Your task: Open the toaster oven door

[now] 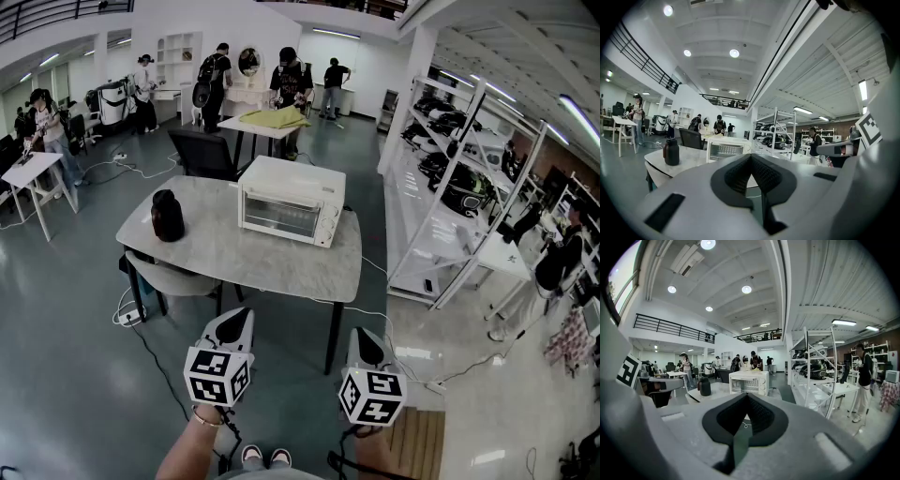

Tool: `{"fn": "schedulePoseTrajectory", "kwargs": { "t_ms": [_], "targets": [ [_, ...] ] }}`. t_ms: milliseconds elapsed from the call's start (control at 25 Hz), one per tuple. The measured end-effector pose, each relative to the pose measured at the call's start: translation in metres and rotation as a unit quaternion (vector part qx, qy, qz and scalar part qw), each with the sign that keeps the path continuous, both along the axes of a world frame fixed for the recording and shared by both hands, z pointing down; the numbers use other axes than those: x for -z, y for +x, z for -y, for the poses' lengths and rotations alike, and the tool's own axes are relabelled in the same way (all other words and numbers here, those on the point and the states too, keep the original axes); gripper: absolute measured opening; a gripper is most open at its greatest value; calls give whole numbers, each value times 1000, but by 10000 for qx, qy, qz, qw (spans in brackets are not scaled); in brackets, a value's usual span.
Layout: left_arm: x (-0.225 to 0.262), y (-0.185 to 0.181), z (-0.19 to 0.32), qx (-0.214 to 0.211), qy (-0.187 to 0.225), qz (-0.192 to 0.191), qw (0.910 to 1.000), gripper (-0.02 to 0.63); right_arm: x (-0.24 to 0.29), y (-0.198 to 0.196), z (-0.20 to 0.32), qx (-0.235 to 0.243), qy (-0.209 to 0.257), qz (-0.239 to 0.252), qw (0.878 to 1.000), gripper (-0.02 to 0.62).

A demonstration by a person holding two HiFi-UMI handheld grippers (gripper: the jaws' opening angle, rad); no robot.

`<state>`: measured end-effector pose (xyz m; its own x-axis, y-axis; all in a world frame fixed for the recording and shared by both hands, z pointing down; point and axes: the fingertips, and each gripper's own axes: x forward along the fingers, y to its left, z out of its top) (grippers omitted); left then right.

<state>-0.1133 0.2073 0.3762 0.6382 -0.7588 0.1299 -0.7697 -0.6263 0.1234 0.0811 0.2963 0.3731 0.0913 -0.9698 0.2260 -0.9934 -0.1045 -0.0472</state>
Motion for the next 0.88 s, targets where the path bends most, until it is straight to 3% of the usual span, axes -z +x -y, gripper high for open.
{"fn": "schedulePoseTrajectory", "kwargs": {
  "t_ms": [880],
  "targets": [
    [-13, -29, 37, -217, -77, 180, 9996, 5, -11, -30, 33, -92, -115, 136, 9998, 5]
  ]
}}
